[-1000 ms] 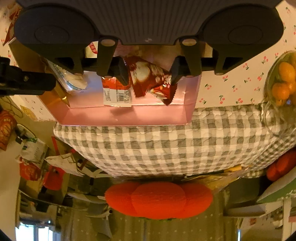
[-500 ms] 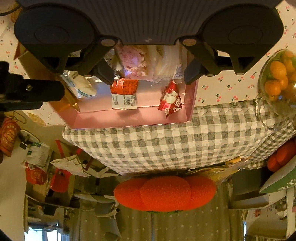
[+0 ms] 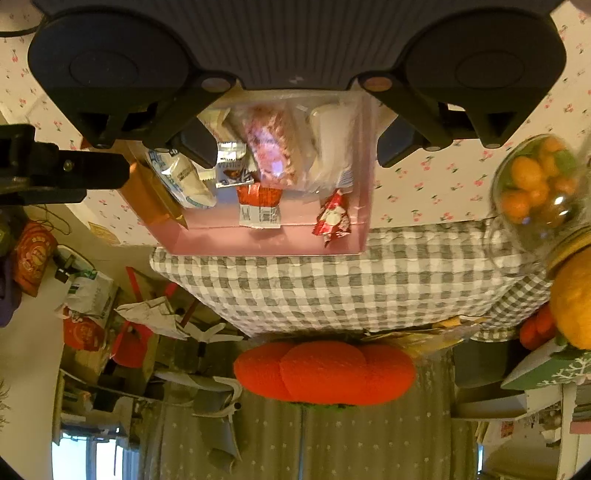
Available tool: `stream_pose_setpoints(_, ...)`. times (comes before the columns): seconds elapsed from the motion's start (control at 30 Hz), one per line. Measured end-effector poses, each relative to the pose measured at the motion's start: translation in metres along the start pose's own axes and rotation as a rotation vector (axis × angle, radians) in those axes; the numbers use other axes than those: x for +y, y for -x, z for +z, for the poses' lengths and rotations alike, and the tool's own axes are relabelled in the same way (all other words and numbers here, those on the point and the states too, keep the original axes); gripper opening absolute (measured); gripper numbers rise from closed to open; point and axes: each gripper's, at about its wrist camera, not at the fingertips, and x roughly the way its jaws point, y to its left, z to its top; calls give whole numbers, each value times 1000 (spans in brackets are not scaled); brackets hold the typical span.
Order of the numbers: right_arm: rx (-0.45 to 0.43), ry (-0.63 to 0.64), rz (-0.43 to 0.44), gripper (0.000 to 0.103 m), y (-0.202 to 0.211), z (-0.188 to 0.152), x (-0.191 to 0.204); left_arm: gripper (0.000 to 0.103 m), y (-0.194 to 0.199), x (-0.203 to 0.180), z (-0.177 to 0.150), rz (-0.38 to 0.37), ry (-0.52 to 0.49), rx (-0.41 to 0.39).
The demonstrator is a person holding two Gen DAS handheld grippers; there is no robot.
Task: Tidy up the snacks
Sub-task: 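Move both tools back toward the remaining snacks on the sheet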
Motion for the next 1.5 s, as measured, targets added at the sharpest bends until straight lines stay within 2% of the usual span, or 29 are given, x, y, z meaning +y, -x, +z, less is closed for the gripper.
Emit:
stream_pose_setpoints(0.2, 14, 9, -17, 83, 12, -11, 10, 97, 23, 8, -7, 5, 1, 6)
stream_pose_setpoints(0.33, 20, 30, -35, 89, 20, -18, 16, 102, 36, 9, -17, 11, 9, 11)
stream_pose_setpoints(0.47, 39, 48, -44, 90, 25, -25, 20, 102, 44, 8, -31, 16, 1, 37)
stream_pose_setpoints(0.7, 19, 90, -54, 96, 33, -44, 22, 102, 47, 5, -53, 30, 21, 84)
stream_pose_setpoints(0.87, 49, 179, -77, 96, 30, -62, 25, 102, 46, 3, -66, 22, 41, 121)
stream_pose_setpoints(1.03, 59, 233, -69, 96, 35, -78, 23, 102, 42, -5, -74, 16, 11, 150)
stream_pose_setpoints(1.23, 55, 265, -80, 96, 46, -90, 5, 102, 38, -20, -85, 11, -32, 172)
stream_pose_setpoints(1.5, 66, 165, -101, 96, 53, -91, -38, 102, 38, -37, -90, -5, -68, 153)
